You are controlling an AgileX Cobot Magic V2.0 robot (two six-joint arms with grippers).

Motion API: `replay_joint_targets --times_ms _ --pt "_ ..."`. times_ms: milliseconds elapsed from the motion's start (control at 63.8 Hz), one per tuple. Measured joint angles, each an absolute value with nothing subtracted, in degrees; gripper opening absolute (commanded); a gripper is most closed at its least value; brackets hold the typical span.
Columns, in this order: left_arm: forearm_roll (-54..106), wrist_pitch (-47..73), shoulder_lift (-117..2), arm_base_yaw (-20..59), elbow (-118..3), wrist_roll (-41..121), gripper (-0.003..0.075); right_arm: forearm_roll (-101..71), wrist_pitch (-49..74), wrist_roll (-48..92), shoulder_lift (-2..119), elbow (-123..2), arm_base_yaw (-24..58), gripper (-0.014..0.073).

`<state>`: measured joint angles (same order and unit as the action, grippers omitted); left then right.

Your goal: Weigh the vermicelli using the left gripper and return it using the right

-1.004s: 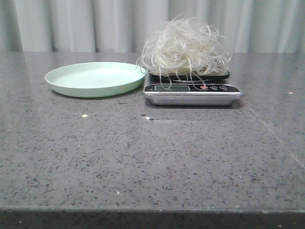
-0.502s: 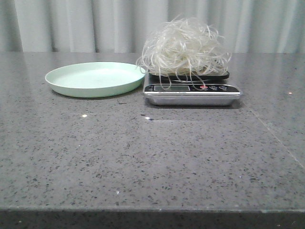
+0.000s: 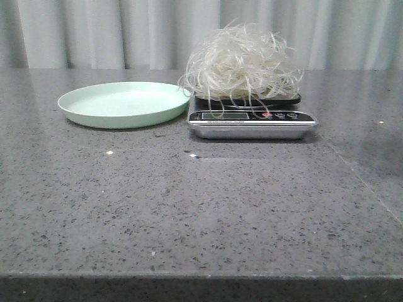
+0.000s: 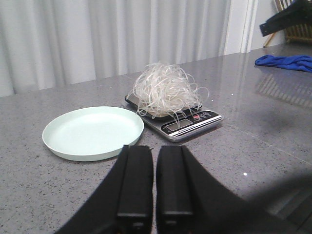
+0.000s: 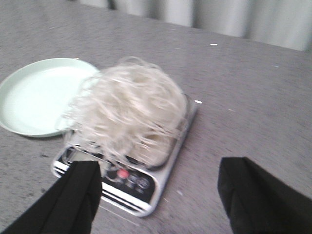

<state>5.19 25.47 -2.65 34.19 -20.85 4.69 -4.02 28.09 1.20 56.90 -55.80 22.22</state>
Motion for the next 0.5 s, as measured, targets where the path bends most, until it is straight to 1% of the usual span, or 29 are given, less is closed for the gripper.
replay_joint_targets --times_ms 188,392,502 --pt "5.2 25.5 -2.6 34.2 -20.8 4.7 0.0145 -4.0 32.1 1.3 72.2 -68.4 28.0 0.06" --pt "5.2 25.5 -2.6 34.2 -20.8 4.7 0.0145 -4.0 38.8 1.4 87.0 -79.1 28.6 0.06" --pt "5.2 25.5 -2.6 34.2 -20.8 4.7 0.0145 -4.0 41.5 1.4 93.2 -82.6 28.6 0.06"
